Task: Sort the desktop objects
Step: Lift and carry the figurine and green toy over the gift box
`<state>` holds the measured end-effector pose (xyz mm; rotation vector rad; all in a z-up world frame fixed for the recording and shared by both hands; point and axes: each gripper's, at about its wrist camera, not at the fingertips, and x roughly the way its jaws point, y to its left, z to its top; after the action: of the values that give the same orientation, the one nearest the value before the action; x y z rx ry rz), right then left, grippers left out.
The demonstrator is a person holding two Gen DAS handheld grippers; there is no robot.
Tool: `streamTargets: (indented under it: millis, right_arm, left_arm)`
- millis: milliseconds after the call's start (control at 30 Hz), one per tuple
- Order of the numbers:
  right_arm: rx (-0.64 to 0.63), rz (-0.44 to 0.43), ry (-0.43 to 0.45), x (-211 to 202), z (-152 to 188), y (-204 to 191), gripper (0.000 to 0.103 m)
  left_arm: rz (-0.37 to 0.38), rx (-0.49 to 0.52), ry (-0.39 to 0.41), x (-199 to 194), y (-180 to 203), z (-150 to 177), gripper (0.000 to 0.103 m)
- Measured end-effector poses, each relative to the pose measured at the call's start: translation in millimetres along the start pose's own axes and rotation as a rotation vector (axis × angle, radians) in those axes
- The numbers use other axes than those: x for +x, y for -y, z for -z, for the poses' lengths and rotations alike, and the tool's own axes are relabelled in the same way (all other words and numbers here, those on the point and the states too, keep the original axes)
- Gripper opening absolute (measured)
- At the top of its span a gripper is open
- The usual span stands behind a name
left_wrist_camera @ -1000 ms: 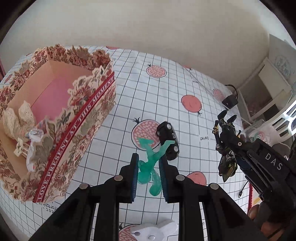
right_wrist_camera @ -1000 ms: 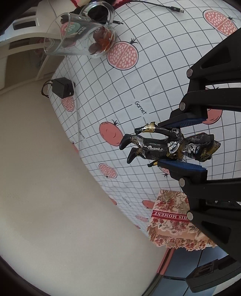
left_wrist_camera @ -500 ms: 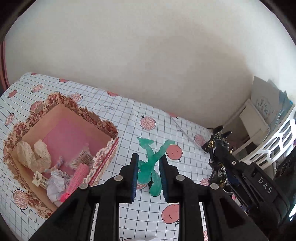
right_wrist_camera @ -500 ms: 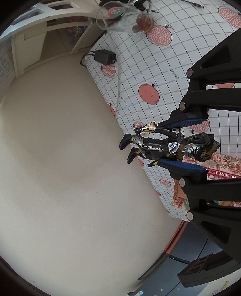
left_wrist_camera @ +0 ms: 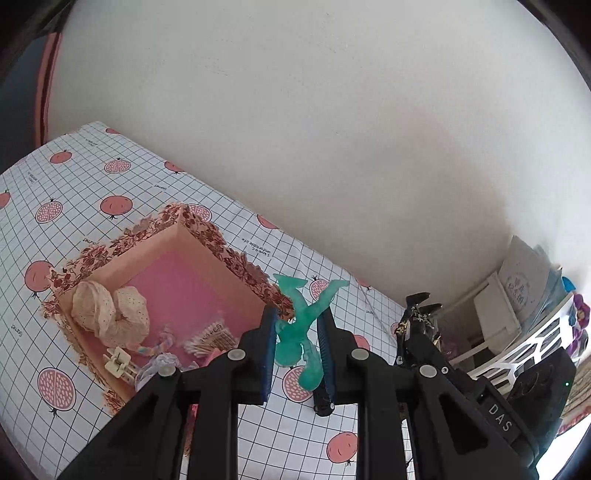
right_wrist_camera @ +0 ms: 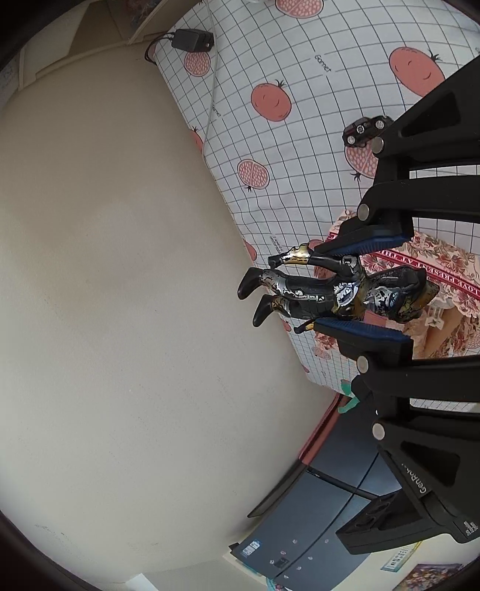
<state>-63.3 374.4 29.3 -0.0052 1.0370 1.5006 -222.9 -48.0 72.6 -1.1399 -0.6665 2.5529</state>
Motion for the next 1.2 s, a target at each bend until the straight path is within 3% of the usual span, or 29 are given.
streamTargets:
  millis: [267,633,967,1200]
  right_arm:
    - [-0.030,-0.023,-0.069,24.8,21.0,-23.0,0.036]
    - [-0.112,-0.031,-0.134,56.9,46.2,-51.5,0.036]
    - [-0.142,-0.007,-0.183,80.2,63.2,-53.6,0.036]
    - [-0.158,0.026,-0.231,100.0,76.2,-51.9,0.036]
  left_arm:
    - [-0.050,-0.091,0.040,-12.3,-37.2,-3.6,0.023]
    - [-0.109,-0.117,0.057,-14.9,-53.4,0.3,0.023]
    - [-0.144,-0.177,0.036,-5.5,-71.8,8.5,0.023]
    - [-0.186,-0.269,-0.057,23.6,-97.5,23.3,0.021]
